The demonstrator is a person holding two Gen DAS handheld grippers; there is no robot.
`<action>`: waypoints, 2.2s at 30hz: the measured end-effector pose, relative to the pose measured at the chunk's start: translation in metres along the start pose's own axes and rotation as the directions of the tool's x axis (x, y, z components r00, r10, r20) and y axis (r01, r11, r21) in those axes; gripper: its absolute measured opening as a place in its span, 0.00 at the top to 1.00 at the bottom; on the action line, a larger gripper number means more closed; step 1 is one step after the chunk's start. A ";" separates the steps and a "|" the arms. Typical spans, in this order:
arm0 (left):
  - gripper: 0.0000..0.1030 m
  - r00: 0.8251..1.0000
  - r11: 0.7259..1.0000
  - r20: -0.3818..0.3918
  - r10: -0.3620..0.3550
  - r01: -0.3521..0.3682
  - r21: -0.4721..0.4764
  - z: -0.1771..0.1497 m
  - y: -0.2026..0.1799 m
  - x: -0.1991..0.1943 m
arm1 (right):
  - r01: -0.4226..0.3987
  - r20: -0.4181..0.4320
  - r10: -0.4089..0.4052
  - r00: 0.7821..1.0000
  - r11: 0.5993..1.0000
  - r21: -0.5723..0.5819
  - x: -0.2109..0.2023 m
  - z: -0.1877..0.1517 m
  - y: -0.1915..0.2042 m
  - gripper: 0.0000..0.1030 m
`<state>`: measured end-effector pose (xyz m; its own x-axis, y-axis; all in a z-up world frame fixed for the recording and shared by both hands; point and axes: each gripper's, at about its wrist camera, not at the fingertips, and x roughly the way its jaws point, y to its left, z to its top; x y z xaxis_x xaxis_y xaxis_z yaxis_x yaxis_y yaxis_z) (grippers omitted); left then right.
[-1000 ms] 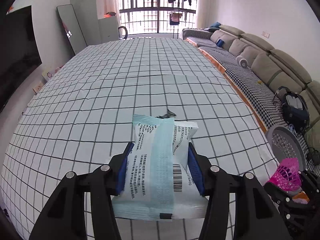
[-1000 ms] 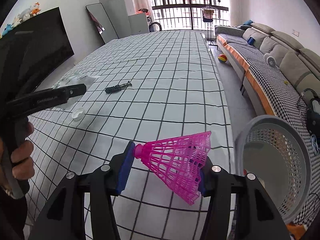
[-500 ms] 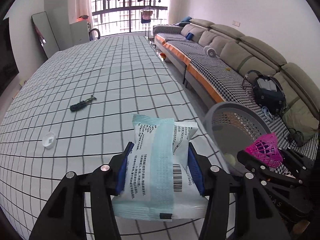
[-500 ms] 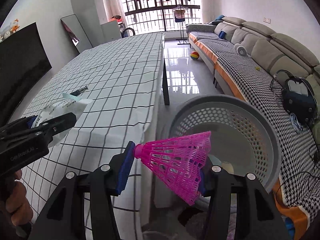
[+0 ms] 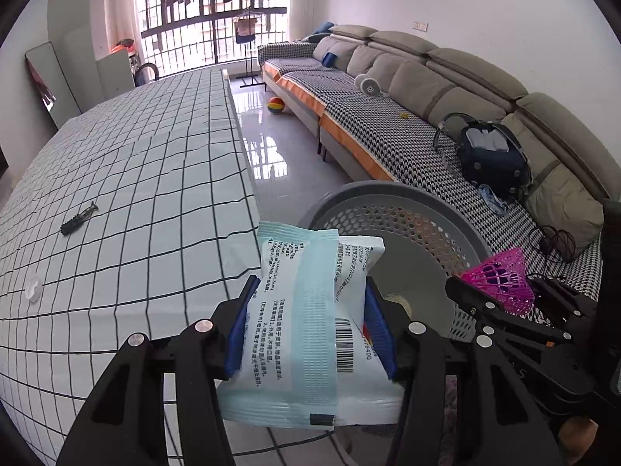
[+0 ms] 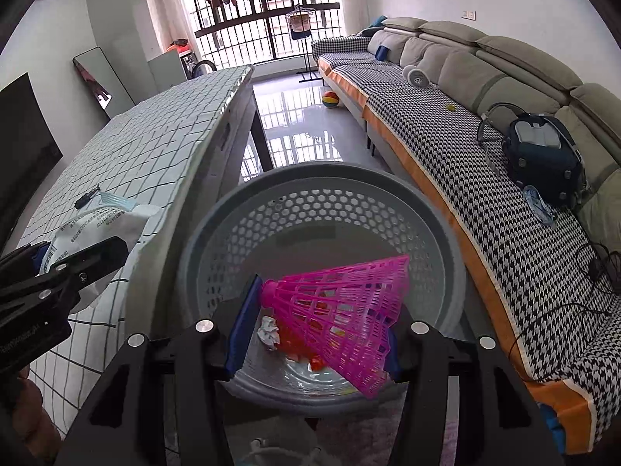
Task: Collect trash
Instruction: 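Carry packet and shuttlecock over the basket and open both grippers, then move both tools back to the white lid and dark toy fish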
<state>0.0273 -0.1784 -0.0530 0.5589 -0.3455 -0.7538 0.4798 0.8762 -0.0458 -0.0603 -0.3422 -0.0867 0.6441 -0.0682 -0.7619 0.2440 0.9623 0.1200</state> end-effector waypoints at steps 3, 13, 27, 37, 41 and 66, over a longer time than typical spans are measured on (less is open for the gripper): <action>0.50 1.000 1.000 -0.026 0.005 -0.005 0.012 0.002 -0.008 0.013 | 0.008 -0.017 -0.008 1.000 1.000 0.012 0.011 0.000 -0.015 0.50; 0.48 0.999 0.999 -0.051 0.005 -0.003 0.032 0.012 -0.025 0.034 | -0.014 -0.004 0.014 1.000 1.000 0.027 0.028 0.015 -0.042 0.47; 0.32 0.998 1.000 -0.062 0.021 -0.020 0.016 0.014 -0.028 0.041 | -0.007 0.012 0.006 1.000 0.998 0.066 0.028 0.016 -0.053 0.27; 0.28 0.999 1.000 -0.046 0.024 -0.025 -0.010 0.013 -0.020 0.032 | -0.009 0.008 0.009 1.000 0.998 0.054 0.023 0.010 -0.041 0.27; 0.22 0.999 1.000 -0.030 0.012 -0.012 -0.029 0.012 -0.014 0.024 | -0.007 0.013 0.007 1.000 0.999 0.046 0.017 0.008 -0.033 0.27; 0.06 0.980 0.950 0.053 0.192 -0.172 -0.260 -0.019 0.132 -0.058 | -0.105 0.036 0.110 0.993 0.989 -0.108 -0.007 0.010 0.081 0.27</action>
<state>0.0459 -0.0362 -0.0278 0.6754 -0.1884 -0.7130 0.1841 0.9793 -0.0844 -0.0380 -0.2661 -0.0649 0.6923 0.0284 -0.7210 0.0948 0.9870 0.1299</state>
